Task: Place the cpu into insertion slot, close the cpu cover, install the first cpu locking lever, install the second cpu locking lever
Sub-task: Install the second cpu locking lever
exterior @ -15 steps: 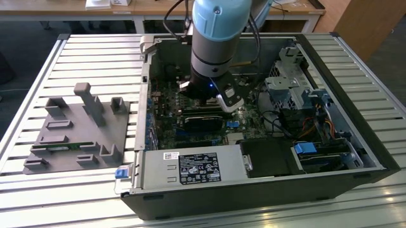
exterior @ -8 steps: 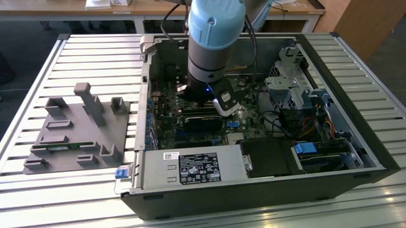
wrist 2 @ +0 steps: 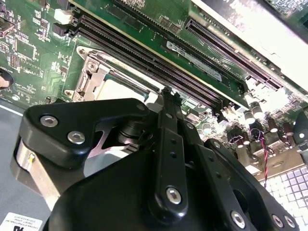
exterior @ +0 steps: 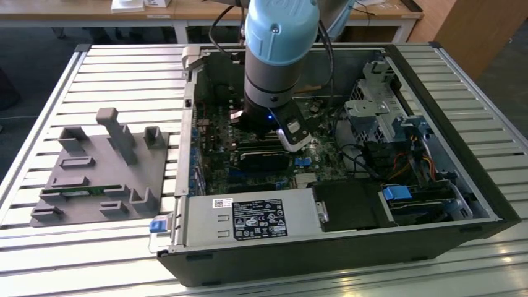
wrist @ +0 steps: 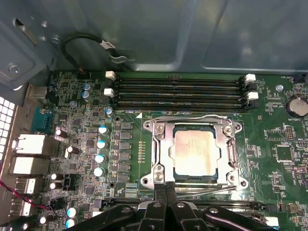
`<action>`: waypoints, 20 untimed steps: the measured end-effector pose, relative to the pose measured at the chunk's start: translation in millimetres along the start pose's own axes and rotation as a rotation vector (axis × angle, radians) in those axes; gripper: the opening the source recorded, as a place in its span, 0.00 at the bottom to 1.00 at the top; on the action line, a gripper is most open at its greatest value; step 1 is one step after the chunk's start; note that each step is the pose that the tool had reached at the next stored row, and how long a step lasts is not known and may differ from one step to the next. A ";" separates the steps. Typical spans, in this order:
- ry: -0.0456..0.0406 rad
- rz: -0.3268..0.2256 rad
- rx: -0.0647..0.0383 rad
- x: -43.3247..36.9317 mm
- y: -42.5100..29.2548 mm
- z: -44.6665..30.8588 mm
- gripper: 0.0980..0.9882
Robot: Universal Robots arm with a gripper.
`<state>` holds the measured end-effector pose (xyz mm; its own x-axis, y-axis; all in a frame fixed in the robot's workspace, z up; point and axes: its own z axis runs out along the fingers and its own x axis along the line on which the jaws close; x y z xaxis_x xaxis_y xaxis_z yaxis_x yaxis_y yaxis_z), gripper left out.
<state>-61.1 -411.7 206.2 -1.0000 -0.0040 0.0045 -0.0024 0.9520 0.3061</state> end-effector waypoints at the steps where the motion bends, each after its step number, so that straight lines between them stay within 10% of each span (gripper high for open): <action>1: 0.0000 0.000 0.000 0.2 0.0 0.1 0.01; 20: -0.0002 0.000 -0.015 3.8 -5.3 1.2 0.01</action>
<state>-64.8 -416.4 203.5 -1.0000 -0.0037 0.0044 -0.0021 0.9472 0.3206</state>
